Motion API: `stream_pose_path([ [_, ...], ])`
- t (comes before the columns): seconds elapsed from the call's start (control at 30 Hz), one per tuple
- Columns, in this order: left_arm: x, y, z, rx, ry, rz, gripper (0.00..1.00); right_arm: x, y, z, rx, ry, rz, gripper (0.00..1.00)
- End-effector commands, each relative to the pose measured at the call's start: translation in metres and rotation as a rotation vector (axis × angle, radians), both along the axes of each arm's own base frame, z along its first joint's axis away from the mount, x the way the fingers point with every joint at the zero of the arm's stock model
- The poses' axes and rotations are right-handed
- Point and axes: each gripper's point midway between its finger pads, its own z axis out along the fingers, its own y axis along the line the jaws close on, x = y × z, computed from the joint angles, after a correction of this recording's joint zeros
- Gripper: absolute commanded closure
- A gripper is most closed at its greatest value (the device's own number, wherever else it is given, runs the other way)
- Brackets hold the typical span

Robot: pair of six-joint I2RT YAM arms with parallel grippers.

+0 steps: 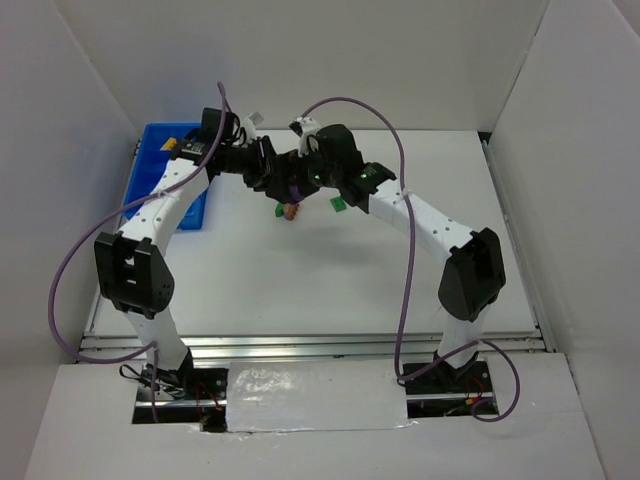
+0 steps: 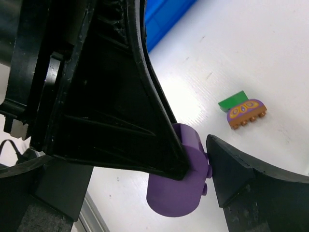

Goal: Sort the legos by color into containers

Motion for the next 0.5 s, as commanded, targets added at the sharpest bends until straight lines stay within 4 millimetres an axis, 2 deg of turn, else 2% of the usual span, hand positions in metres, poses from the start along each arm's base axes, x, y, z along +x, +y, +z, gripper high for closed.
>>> stream_pose_path([
  [0.0,0.007,0.007,0.008,0.062,-0.053,0.020,1.00,-0.014,0.000,0.037,0.080,-0.074,0.060,0.00],
  [0.1,0.015,0.021,0.007,0.124,-0.075,0.077,1.00,-0.018,-0.010,0.035,0.083,-0.053,0.040,0.00],
  [0.17,0.025,0.041,0.007,0.169,-0.089,0.147,1.00,-0.019,-0.018,0.031,0.084,-0.033,0.015,0.00],
  [0.23,0.034,0.059,0.005,0.203,-0.093,0.213,1.00,-0.029,-0.027,0.028,0.092,-0.017,0.028,0.00],
  [0.3,0.045,0.086,0.001,0.227,-0.088,0.285,1.00,-0.043,-0.036,0.032,0.125,-0.009,0.066,0.00],
  [0.33,0.052,0.108,-0.004,0.251,-0.077,0.344,1.00,-0.047,-0.039,0.036,0.136,-0.010,0.075,0.00],
  [0.37,0.056,0.121,-0.008,0.267,-0.068,0.374,1.00,-0.055,-0.043,0.046,0.156,-0.024,0.089,0.00],
  [0.43,0.061,0.147,-0.012,0.309,-0.060,0.445,1.00,-0.060,-0.051,0.045,0.156,-0.017,0.083,0.00],
  [0.47,0.067,0.177,-0.014,0.352,-0.067,0.529,1.00,-0.064,-0.057,0.051,0.160,-0.029,0.079,0.00],
])
